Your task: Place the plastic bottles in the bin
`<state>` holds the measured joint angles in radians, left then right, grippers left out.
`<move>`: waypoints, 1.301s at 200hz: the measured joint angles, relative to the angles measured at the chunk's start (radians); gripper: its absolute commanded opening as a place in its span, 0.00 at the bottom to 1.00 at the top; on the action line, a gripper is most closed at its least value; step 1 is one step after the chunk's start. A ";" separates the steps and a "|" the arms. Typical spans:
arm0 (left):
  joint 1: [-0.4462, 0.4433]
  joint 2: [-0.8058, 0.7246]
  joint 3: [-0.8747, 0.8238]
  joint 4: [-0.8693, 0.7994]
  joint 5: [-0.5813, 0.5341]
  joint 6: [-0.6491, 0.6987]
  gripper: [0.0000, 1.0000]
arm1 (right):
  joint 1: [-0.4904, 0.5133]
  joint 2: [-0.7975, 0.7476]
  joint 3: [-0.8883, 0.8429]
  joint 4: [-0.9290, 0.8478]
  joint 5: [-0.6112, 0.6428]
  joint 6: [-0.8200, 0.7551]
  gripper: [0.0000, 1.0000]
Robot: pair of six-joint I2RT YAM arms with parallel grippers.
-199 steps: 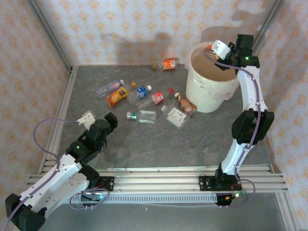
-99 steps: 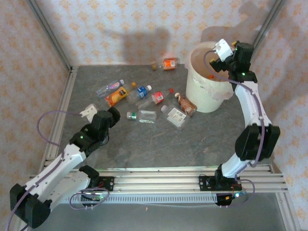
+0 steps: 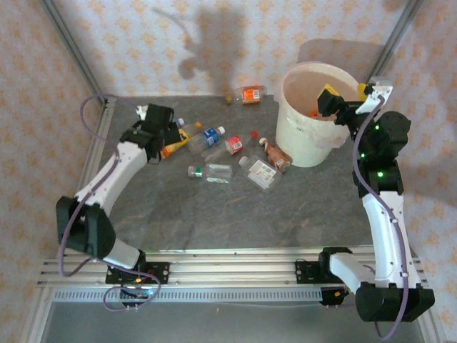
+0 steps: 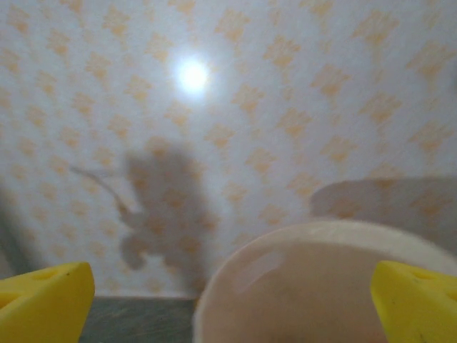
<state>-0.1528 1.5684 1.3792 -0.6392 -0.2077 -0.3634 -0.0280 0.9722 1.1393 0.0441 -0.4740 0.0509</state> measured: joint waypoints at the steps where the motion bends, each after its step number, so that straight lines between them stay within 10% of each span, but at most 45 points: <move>1: 0.005 0.006 0.005 -0.002 0.004 0.004 1.00 | 0.000 -0.002 -0.003 -0.001 -0.005 0.006 0.99; 52: 0.170 0.352 0.367 -0.137 0.175 0.287 1.00 | 0.013 -0.077 -0.098 -0.106 -0.065 0.098 0.99; 141: 0.203 0.689 0.586 -0.184 0.142 0.711 0.95 | 0.013 -0.172 -0.119 -0.250 -0.001 0.061 0.99; 260: 0.214 0.840 0.701 -0.265 0.230 0.856 0.69 | 0.013 -0.171 -0.119 -0.334 0.045 0.029 0.99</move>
<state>0.0608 2.4088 2.0800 -0.9039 0.0219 0.4923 -0.0154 0.8009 1.0199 -0.2897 -0.4294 0.0803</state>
